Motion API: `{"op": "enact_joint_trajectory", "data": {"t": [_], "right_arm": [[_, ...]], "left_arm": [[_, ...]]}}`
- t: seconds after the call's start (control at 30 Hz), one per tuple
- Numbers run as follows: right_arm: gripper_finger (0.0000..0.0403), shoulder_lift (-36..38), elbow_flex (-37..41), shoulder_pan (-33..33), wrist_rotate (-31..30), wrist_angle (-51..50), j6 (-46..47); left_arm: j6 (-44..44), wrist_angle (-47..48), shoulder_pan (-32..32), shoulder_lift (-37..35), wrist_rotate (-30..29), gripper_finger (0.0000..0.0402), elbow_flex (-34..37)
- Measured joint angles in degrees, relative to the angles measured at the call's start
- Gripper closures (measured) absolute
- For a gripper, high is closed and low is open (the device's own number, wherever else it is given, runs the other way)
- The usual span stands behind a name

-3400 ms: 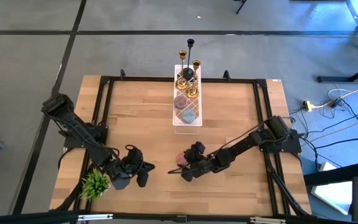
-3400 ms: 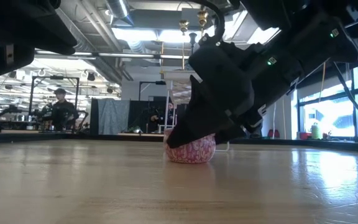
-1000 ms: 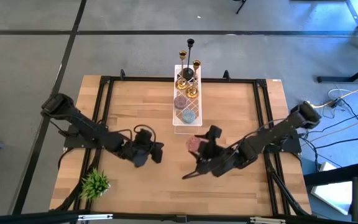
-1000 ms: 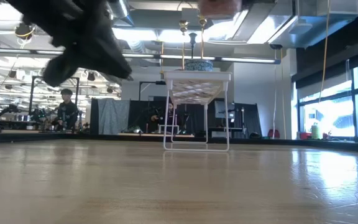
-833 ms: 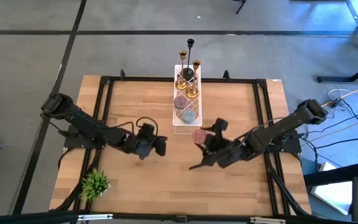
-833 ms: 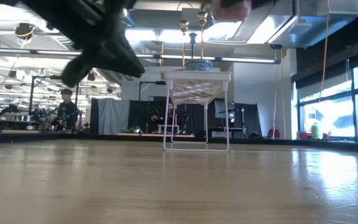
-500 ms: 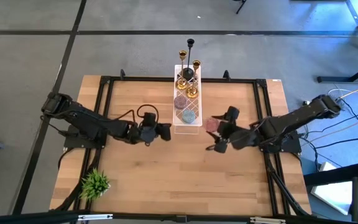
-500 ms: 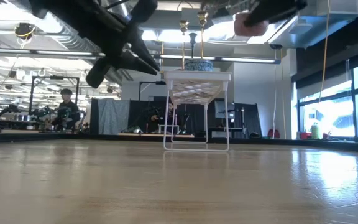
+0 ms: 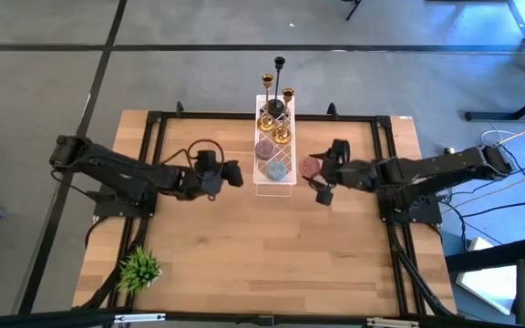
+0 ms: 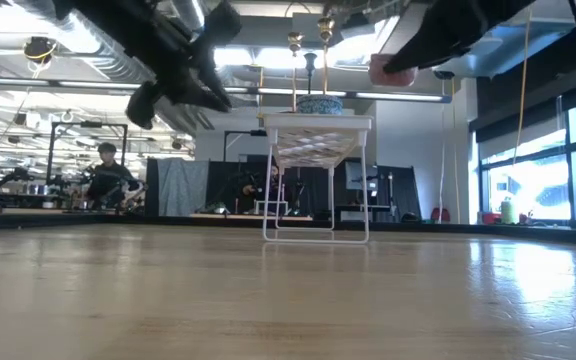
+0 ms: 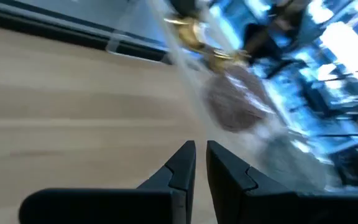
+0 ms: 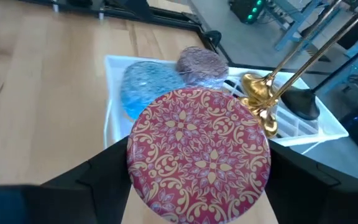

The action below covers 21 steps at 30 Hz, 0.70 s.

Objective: Pick & Place candle stick holders
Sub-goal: Put the pink scented candle on the shelf

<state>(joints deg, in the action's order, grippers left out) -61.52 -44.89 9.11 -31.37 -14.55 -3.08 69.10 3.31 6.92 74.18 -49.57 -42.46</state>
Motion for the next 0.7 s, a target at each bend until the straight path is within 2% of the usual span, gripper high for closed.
{"op": "enact_joint_trajectory", "data": {"t": [0.17, 0.33, 0.7], "right_arm": [[0.0107, -0.9, 0.0, -7.6, 7.5, 5.2, -4.5], [0.0107, -5.0, 0.0, -13.0, 16.7, 10.3, -4.6], [0.0107, -7.6, 0.0, -17.8, 17.6, 14.1, -4.7]], "left_arm": [[-3.5, 5.6, -4.9, -3.8, 2.8, 0.0368, 0.1], [-9.0, 6.4, -9.4, -7.0, 6.9, 0.0368, 0.1], [-14.4, 8.2, -12.4, -11.0, 7.9, 0.0368, 0.1]]}}
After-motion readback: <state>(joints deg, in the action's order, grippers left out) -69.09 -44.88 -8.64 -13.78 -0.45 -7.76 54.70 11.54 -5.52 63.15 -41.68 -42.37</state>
